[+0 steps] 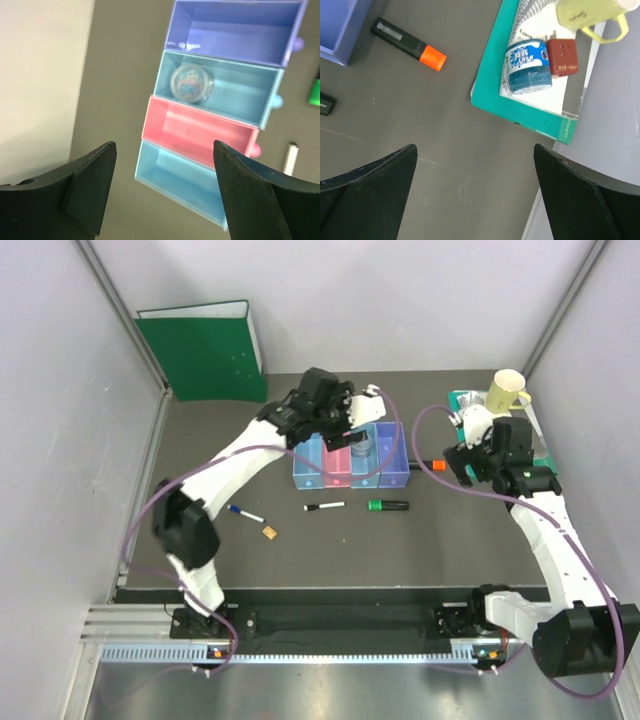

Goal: Sort the stationery into containers
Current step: Place the stationery in the storage box, then pick up the stationery from the center of the board.

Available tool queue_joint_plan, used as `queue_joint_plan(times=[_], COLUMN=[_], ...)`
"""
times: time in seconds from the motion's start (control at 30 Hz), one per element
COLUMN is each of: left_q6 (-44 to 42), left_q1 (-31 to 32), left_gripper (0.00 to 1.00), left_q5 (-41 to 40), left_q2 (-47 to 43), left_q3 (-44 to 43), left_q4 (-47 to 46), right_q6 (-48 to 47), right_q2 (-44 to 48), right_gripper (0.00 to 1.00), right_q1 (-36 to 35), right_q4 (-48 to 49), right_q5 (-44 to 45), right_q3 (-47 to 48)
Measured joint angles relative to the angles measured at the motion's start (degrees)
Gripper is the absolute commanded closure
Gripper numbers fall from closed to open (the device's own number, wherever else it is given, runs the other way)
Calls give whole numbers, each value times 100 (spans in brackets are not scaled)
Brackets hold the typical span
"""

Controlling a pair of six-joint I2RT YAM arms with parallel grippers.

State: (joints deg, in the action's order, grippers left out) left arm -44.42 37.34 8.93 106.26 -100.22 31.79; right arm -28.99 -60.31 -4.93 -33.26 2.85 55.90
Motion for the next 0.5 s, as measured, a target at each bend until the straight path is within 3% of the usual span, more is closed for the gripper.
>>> queue_joint_plan(times=[0.2, 0.5], left_q6=[507, 699], left_q1=[24, 22], left_gripper=[17, 15], left_q5=[-632, -1532], left_q2=[-1711, -2603], left_q3=[1410, 2973], left_q4=[-116, 254], right_q6=[140, 256], right_q2=[-601, -1735], right_gripper=[0, 0], right_q1=[415, 717], right_q4=[24, 466], right_q5=[2, 446], right_q3=[90, 789])
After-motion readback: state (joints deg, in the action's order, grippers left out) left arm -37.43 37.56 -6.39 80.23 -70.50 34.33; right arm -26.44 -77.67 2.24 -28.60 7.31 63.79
